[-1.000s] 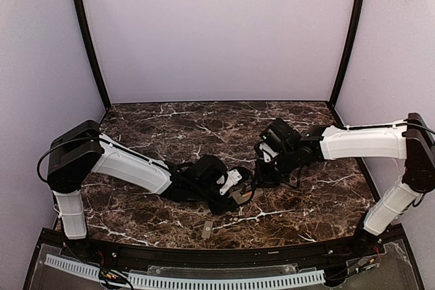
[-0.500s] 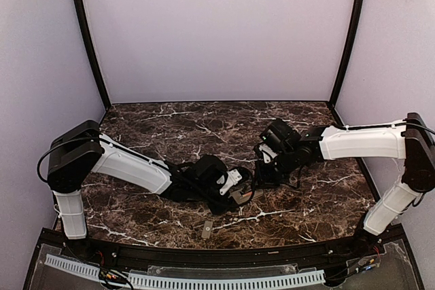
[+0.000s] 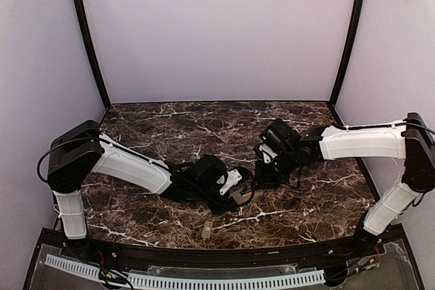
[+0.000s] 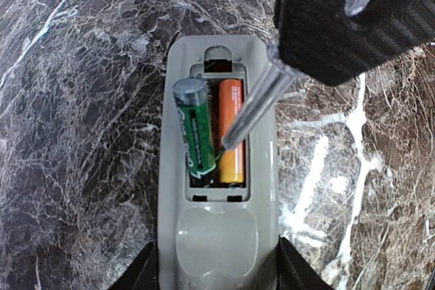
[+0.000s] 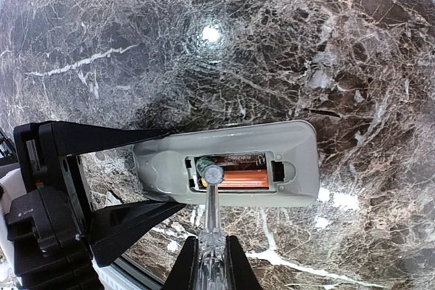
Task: Unload the batteries from the remote control
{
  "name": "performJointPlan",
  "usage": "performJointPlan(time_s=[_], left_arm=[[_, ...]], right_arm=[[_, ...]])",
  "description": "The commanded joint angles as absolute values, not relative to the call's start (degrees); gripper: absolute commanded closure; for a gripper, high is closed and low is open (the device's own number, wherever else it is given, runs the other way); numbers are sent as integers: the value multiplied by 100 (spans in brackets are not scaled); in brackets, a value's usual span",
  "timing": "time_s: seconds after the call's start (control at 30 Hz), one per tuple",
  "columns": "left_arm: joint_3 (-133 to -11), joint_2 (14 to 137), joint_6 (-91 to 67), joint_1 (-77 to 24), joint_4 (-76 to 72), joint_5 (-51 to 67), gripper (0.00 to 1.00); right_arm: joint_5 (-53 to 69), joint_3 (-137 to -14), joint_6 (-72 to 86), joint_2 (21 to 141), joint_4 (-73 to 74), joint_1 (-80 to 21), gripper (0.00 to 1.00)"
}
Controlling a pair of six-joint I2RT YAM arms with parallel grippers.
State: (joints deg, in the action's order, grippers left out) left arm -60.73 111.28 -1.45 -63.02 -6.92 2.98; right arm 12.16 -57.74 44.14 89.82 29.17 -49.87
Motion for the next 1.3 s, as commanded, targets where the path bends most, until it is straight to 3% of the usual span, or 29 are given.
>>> performJointPlan(time_s=[0.0, 1.27], left_arm=[[-6106, 11196, -144, -6359, -480, 473, 100], [-5960, 10877, 296, -6434, -412, 407, 100]], right_arm=[[1327, -5876, 4488, 8816, 2557, -5053, 100], [957, -5944, 4185, 8248, 3107, -4952, 100]])
